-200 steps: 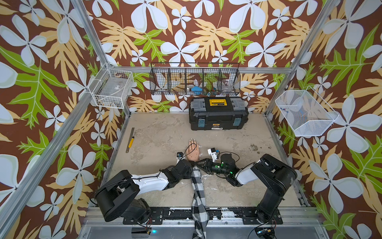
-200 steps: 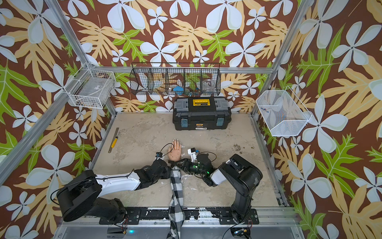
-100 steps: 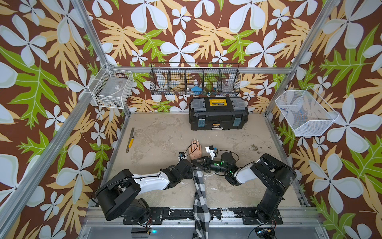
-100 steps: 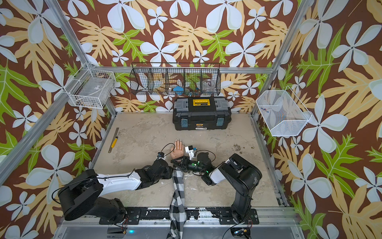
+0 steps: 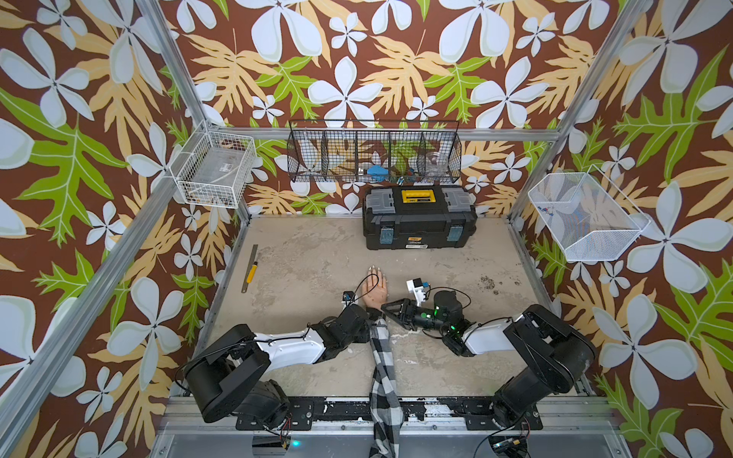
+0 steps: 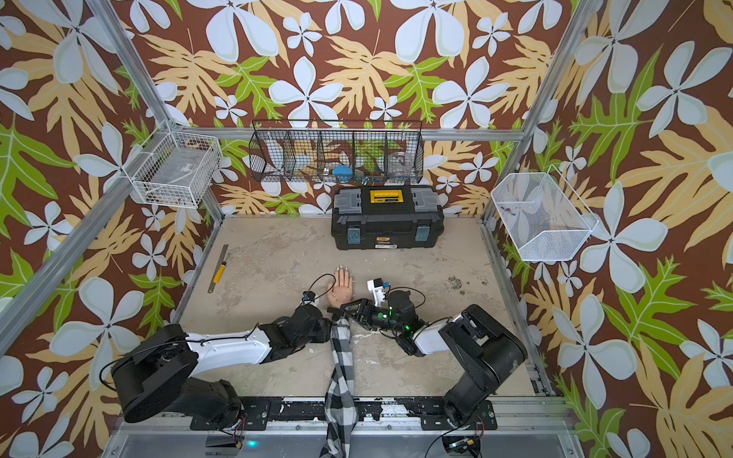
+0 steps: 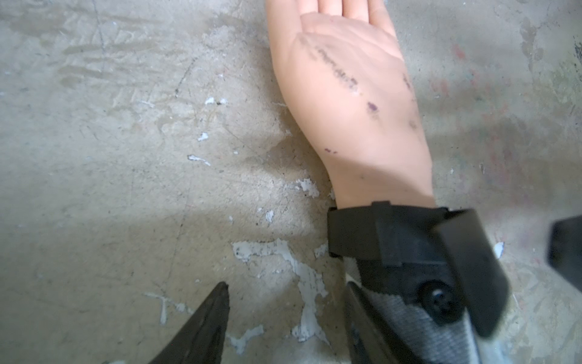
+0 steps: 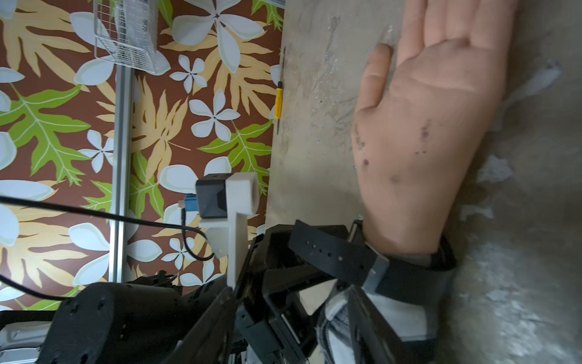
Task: Take off the watch
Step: Untie the watch from the hand.
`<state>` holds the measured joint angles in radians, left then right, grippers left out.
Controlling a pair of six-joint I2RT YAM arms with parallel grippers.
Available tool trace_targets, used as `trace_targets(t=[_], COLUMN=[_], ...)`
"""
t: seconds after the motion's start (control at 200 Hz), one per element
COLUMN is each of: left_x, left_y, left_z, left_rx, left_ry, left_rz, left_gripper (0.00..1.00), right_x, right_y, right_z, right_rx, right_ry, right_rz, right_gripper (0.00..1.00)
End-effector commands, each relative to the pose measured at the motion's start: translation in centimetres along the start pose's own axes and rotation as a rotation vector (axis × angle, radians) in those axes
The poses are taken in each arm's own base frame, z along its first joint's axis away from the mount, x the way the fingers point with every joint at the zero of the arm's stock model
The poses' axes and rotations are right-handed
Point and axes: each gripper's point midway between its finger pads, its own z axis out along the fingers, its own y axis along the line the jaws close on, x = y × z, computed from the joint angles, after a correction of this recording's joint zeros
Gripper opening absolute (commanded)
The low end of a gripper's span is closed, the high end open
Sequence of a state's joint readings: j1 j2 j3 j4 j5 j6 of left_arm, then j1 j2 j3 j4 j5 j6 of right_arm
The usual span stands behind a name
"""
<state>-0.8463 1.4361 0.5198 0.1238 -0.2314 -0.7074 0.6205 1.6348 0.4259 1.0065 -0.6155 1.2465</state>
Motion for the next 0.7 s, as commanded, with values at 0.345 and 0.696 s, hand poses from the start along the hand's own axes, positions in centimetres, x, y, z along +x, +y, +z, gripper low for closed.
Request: trace_targets(t=[0.345,0.696], left_x=[-0.3,-0.5], left_y=[-0.4,-0.6], left_z=[0.0,0.0], left_rx=[0.010,0.015], left_ry=[-0.010,-0.012], left_rz=[0.000,0.000], left_gripper=[0.60,0.60], right_x=[0.1,0.2], right_y=[-1.4,-0.6], right_z=[1.2,1.4], right_rx=[-0.007,-0.005], right_ry=[0.022,0.028], right_rz=[0.015,-0.012], right_gripper=[0.56,0.54])
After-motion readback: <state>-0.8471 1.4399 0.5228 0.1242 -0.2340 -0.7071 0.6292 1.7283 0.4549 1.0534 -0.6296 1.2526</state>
